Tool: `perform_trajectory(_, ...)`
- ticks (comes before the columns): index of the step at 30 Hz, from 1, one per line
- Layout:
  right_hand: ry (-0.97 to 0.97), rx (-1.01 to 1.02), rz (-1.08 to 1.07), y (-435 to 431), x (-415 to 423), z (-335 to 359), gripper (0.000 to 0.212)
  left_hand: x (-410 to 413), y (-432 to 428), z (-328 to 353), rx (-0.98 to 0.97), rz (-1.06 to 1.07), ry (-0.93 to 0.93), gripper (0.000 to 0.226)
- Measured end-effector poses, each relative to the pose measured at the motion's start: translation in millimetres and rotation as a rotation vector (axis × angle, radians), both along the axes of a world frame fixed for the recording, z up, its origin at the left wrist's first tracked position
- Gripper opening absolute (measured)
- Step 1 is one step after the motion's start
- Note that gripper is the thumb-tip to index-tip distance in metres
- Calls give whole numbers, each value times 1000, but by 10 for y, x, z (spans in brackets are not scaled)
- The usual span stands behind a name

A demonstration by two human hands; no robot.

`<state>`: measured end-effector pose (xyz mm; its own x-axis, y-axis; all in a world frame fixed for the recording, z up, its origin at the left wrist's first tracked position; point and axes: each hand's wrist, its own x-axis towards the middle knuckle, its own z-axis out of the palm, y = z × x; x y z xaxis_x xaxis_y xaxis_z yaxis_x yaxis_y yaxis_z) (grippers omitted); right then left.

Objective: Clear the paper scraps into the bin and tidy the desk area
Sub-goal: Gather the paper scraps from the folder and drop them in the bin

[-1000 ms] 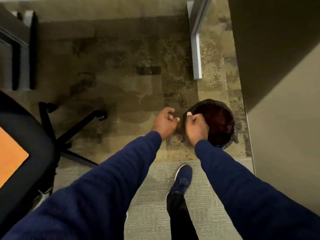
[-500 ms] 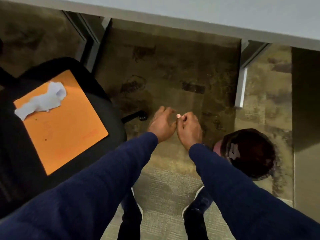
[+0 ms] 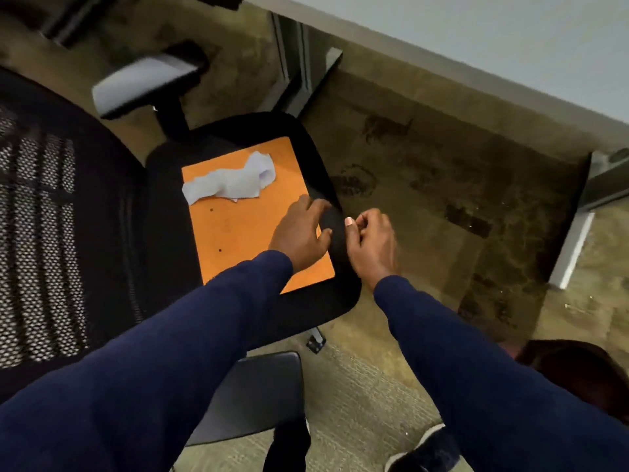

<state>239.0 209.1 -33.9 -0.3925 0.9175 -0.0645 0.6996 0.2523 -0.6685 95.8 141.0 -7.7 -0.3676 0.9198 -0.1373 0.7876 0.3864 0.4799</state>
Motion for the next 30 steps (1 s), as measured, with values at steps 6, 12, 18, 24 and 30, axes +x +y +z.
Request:
perform_trajectory(6,-39,87,152,-72,-715,-26,32,-771,-396,-92,12,122,164,57)
perform_trajectory(12,-161,142,346,-46,-1405,-115,56,-1357,-577,-240,-60,344,244,68)
perform_trajectory(18,-330,142,512,100,-1960,-186,81,-1769,-485,-424,-268,456,158,95)
perform_trajectory(24,-497,161,655,224,-2306,-252,86,-1956,-342,-612,-262,357,112,93)
perform_trajectory(30,-553,290,725,264,-2315,-322,60,-1908,-338,-764,-202,330,259,70)
